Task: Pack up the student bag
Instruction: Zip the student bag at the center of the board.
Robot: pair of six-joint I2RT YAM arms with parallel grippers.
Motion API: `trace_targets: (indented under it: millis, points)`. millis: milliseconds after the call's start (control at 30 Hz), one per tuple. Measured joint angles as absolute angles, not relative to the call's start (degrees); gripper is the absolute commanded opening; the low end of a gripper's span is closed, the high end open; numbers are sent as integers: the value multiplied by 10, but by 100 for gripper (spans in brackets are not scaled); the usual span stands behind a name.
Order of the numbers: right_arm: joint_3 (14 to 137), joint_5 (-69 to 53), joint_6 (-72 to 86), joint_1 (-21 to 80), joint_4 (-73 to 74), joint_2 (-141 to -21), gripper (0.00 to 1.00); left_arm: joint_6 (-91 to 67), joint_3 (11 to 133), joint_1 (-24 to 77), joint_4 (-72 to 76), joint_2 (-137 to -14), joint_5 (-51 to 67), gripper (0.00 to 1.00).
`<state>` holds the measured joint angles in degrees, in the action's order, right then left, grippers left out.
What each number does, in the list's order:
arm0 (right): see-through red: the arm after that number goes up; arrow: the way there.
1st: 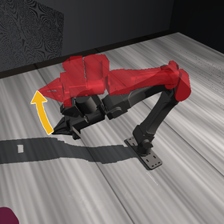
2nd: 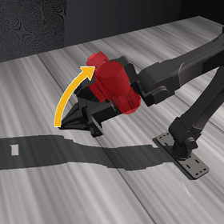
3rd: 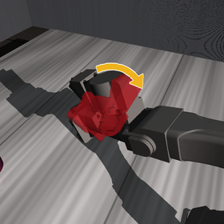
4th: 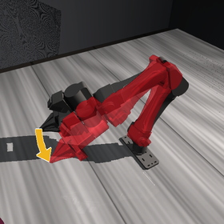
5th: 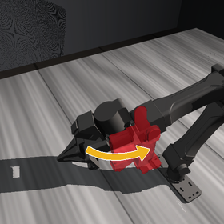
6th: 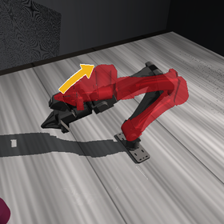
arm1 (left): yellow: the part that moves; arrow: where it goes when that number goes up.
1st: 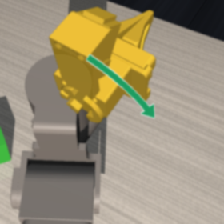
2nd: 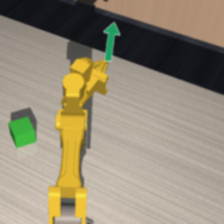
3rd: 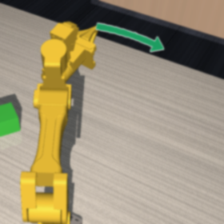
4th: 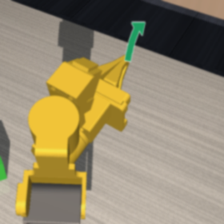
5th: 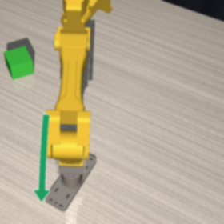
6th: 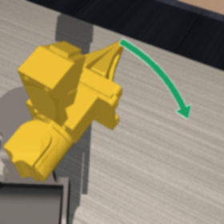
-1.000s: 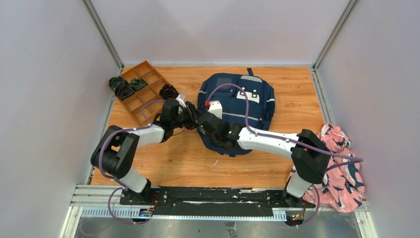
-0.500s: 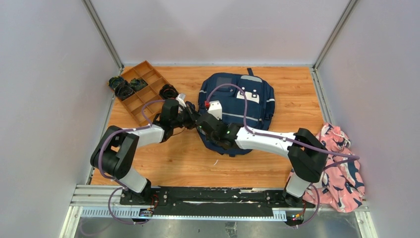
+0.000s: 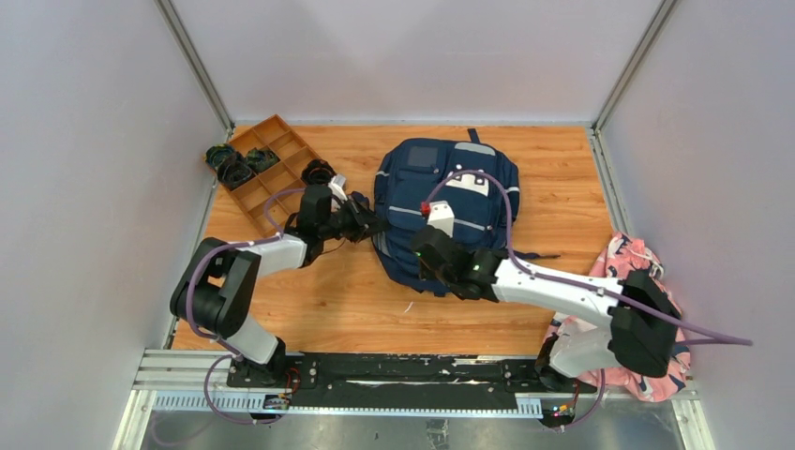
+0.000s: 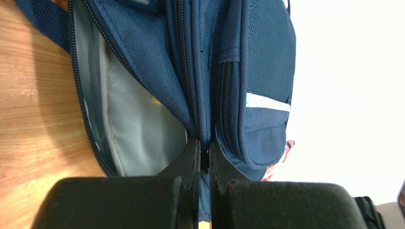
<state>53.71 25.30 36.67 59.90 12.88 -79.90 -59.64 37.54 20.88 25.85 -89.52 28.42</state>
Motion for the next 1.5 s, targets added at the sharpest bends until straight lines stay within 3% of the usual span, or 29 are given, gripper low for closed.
trace_targets:
  millis: [433, 533, 600, 767, 867, 1000, 1200, 1500]
  points:
    - [377, 289, 353, 521, 216, -540, 0, -566, 396, 162, 193, -861, 312, 0]
    - [363, 265, 344, 470, 209, -497, 0, -546, 428, 162, 150, -861, 318, 28]
    - [364, 247, 333, 454, 204, -493, 0, -512, 460, 162, 109, -861, 322, 39]
    - [368, 213, 295, 442, 226, -510, 0, -357, 563, 187, -60, -817, 218, 47]
    - [368, 180, 269, 439, 225, -515, 0, -254, 598, 267, -121, -747, 162, 54]
    - [376, 132, 242, 422, 224, -515, 0, -117, 611, 412, -157, -698, 102, 52]
    - [392, 61, 221, 369, 226, -501, 0, 52, 572, 561, -139, -731, 36, 53]
    - [397, 14, 209, 345, 234, -493, 0, 144, 525, 606, -51, -793, -30, 51]
